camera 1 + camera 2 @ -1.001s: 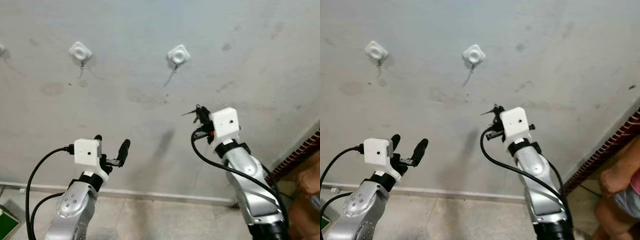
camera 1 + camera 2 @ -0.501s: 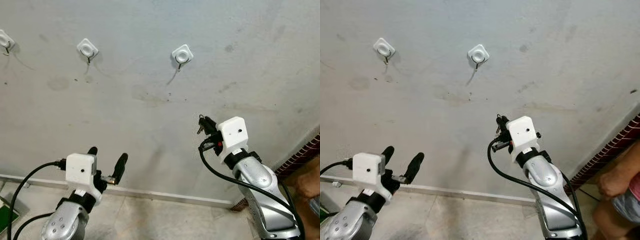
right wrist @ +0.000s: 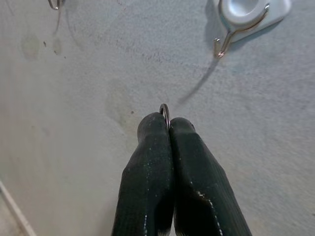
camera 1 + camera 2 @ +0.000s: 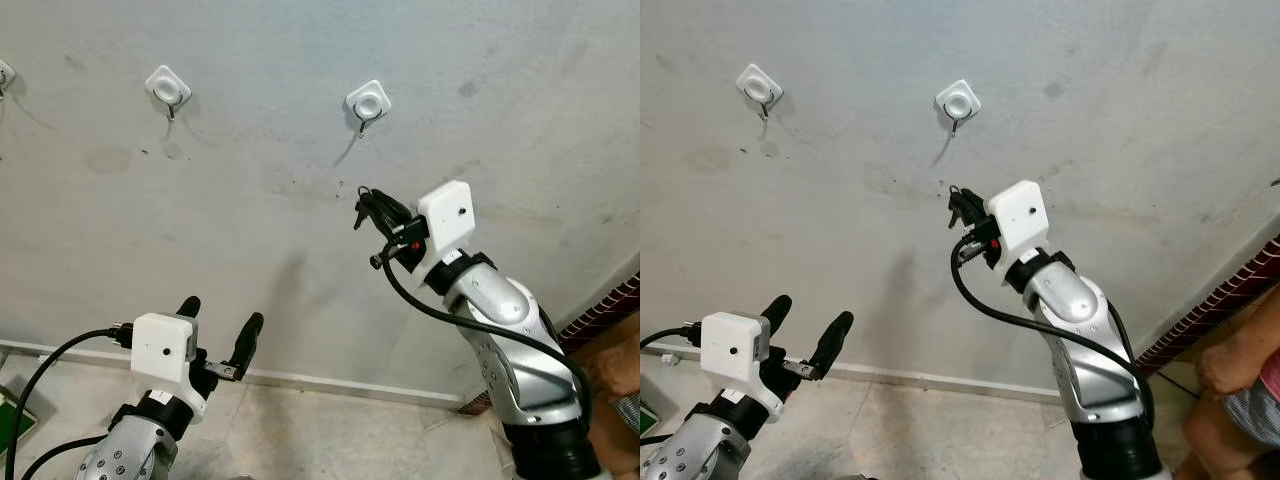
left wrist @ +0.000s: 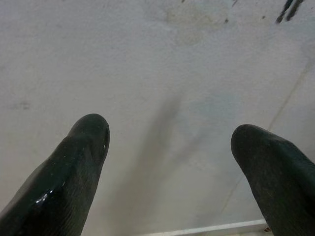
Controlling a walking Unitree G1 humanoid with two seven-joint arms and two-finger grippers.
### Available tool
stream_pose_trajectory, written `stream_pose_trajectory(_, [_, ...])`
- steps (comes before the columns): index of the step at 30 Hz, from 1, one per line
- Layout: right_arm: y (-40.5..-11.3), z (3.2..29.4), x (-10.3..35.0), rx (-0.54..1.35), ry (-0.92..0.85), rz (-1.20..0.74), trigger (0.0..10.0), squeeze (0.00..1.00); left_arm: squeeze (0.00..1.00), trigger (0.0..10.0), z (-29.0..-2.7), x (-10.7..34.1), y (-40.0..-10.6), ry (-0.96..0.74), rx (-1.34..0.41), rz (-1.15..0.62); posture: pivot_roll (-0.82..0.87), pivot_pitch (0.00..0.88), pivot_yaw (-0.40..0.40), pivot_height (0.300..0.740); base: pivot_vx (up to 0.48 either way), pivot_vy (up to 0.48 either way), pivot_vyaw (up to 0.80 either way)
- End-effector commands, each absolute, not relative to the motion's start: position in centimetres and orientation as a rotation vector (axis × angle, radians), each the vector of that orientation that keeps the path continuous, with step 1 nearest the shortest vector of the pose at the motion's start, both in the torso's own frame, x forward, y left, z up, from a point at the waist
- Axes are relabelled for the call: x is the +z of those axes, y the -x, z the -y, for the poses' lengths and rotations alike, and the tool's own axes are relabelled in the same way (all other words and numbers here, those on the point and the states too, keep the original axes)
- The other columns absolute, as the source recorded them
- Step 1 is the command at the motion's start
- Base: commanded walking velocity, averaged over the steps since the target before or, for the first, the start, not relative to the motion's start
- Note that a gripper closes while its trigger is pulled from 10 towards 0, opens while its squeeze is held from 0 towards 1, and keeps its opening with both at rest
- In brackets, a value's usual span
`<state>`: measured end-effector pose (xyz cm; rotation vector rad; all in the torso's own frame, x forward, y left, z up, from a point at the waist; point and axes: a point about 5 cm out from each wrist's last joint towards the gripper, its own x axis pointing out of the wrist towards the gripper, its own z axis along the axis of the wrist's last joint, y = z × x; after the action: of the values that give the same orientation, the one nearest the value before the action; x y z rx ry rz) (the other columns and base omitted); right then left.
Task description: Hang keys on a hook
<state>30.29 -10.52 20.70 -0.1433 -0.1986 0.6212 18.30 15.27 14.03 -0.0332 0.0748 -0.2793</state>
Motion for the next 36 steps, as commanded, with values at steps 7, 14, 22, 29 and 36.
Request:
stream_pose_trajectory(7, [-31.6, 10.3, 21.6, 0.678, 0.153, 0.231, 10.0, 0.0, 0.0, 10.0, -14.3, 16.0, -18.6, -0.024, -0.337, 0.012, 0.17, 0.146, -0.036, 0.74, 0.0, 0.0, 0.0])
stream_pose_trajectory(14, [-32.2, 10.2, 22.2, 0.68, 0.149, 0.256, 10.0, 0.0, 0.0, 10.0, -13.8, 16.9, -19.1, -0.052, -0.363, 0.052, 0.17, 0.142, -0.033, 0.74, 0.0, 0.0, 0.0])
stream_pose_trajectory(22, [-33.2, 10.2, 23.7, 0.669, 0.131, 0.314, 10.0, 0.0, 0.0, 10.0, -13.8, 17.3, -19.6, -0.058, -0.361, 0.07, 0.17, 0.132, -0.033, 0.74, 0.0, 0.0, 0.0])
stream_pose_trajectory(29, [-33.7, 10.6, 24.6, 0.658, 0.122, 0.344, 10.0, 0.0, 0.0, 10.0, -13.7, 17.5, -19.9, -0.06, -0.364, 0.084, 0.17, 0.127, -0.036, 0.74, 0.0, 0.0, 0.0])
stream_pose_trajectory(36, [-34.2, 11.2, 24.9, 0.633, 0.121, 0.354, 10.0, 0.0, 0.0, 10.0, -13.7, 17.5, -20.1, -0.059, -0.367, 0.083, 0.17, 0.127, -0.036, 0.74, 0.0, 0.0, 0.0])
